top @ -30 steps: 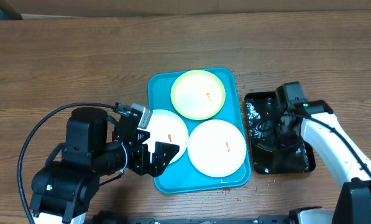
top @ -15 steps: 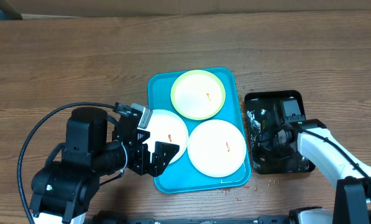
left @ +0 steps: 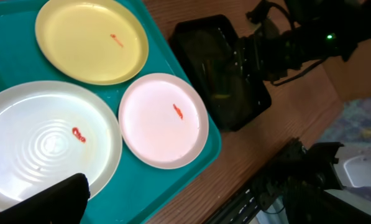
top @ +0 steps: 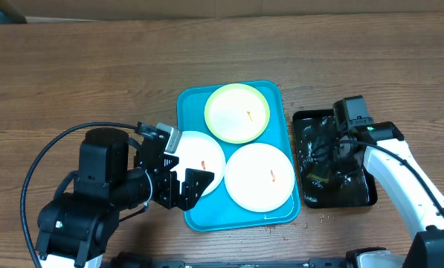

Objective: Clean dirty plates on tray and stack at the side

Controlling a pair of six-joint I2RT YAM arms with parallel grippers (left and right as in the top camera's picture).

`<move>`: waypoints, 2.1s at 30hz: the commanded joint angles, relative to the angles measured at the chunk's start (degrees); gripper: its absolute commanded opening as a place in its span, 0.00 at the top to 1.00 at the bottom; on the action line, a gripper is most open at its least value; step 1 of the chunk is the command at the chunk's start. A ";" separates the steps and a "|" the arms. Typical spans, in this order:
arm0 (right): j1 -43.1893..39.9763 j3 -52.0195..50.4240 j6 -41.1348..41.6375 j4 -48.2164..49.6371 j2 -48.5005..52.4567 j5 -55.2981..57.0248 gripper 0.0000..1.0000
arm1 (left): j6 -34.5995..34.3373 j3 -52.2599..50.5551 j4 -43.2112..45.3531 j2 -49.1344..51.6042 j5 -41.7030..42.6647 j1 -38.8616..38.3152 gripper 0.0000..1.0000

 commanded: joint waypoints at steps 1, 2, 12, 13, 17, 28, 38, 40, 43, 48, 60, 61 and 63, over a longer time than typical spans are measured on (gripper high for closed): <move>-0.09 -1.11 2.27 2.64 1.36 1.01 0.35 | -3.37 1.09 -1.42 0.96 -6.78 -0.48 0.00; -0.09 -2.14 3.67 4.15 1.81 1.16 0.37 | -3.54 1.09 -1.92 1.33 -7.78 -0.48 0.00; -0.11 -9.38 8.92 12.13 5.88 2.21 0.95 | -5.27 0.85 -3.43 5.70 -6.49 -1.88 0.00; -0.11 -9.35 8.81 12.15 5.88 2.21 0.96 | -4.66 0.72 -3.43 6.43 -6.51 -2.64 0.00; -0.11 -9.35 8.59 12.59 5.86 2.19 0.96 | -4.02 0.61 -3.39 10.19 -9.51 -7.87 0.09; -0.11 -8.15 2.71 9.46 5.86 1.95 0.96 | -22.86 0.24 -2.95 23.39 -28.22 -25.59 0.10; -0.04 -2.58 2.32 2.16 -1.16 1.95 0.96 | -31.04 0.24 1.77 39.36 -26.03 -27.52 0.35; -0.04 -2.58 2.32 1.75 -2.93 1.92 0.96 | -32.30 0.24 2.23 42.32 -26.05 -27.34 0.38; -0.04 -2.58 2.32 1.07 -5.11 1.92 0.96 | -33.07 0.24 3.69 45.86 -26.03 -27.23 0.52; -0.04 -2.58 2.32 -0.02 -7.08 1.73 0.96 | -33.70 0.24 7.65 51.43 -25.68 -27.15 0.66; 0.11 0.04 -4.44 -1.73 -9.57 -5.25 0.96 | -35.43 0.24 12.63 56.65 -26.25 -24.94 0.88; 0.31 0.57 -5.03 -2.19 -10.32 -5.92 0.96 | -35.41 0.24 12.90 56.98 -26.23 -24.94 0.95; 0.92 1.36 -5.33 -3.04 -11.85 -6.64 0.96 | -35.41 0.24 12.92 57.11 -26.21 -24.94 0.96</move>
